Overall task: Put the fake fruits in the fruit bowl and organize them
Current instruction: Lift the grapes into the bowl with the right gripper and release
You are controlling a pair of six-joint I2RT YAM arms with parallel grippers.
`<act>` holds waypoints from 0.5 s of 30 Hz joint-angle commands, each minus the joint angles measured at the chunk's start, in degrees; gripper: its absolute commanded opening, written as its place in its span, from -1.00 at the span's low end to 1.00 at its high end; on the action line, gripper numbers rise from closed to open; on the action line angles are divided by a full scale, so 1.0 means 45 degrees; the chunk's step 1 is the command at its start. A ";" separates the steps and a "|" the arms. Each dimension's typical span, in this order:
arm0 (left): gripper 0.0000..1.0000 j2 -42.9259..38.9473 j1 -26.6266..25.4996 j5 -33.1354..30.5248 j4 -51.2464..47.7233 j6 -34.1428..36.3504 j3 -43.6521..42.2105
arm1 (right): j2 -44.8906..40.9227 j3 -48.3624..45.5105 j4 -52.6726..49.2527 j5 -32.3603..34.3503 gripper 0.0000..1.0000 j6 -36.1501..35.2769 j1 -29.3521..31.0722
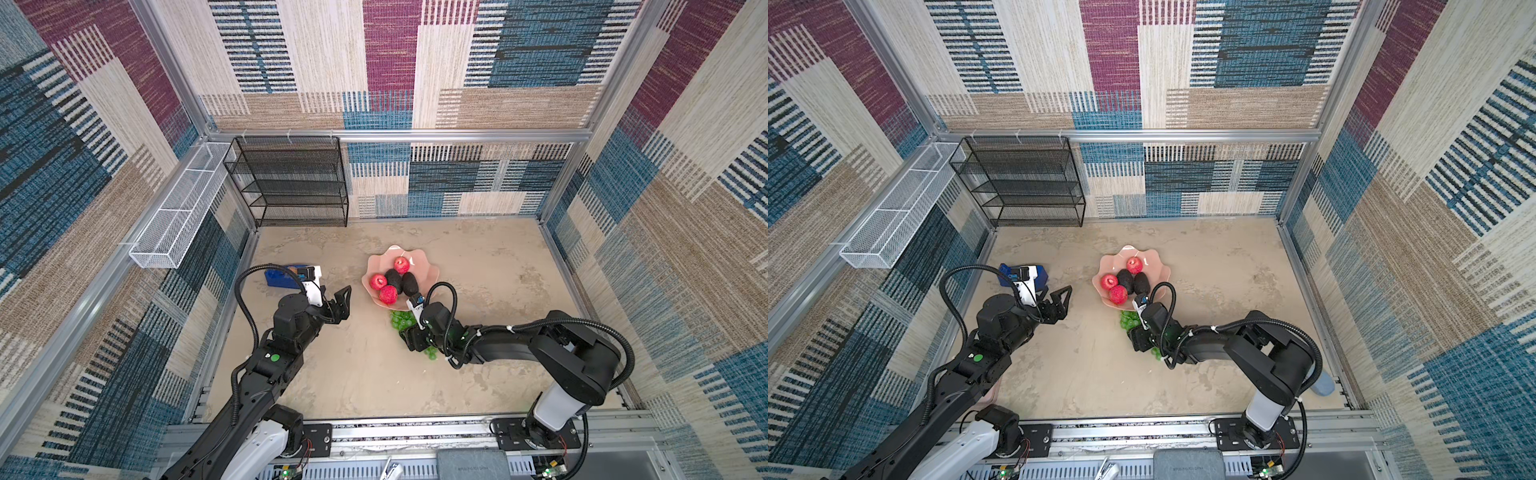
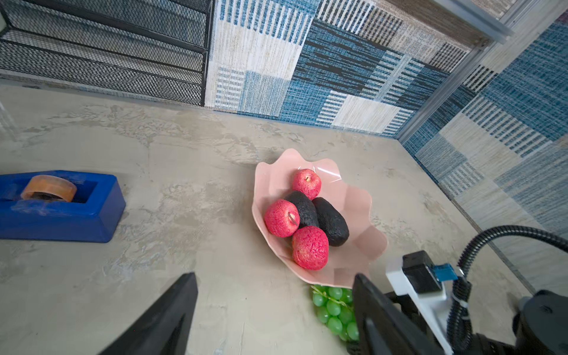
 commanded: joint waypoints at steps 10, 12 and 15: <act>0.63 0.1202 0.0012 0.0955 0.1528 0.0832 0.0525 | -0.3142 -0.1720 -0.1257 0.0815 -0.20 0.1542 0.0378; 0.64 0.1434 0.0013 0.1148 0.1545 0.0905 0.0695 | -0.4527 -0.2064 -0.1914 0.1120 -0.21 0.1956 0.0380; 0.64 0.1751 0.0014 0.1604 0.1604 0.0893 0.0845 | -0.6787 -0.2229 -0.2979 0.1607 -0.21 0.2374 0.0365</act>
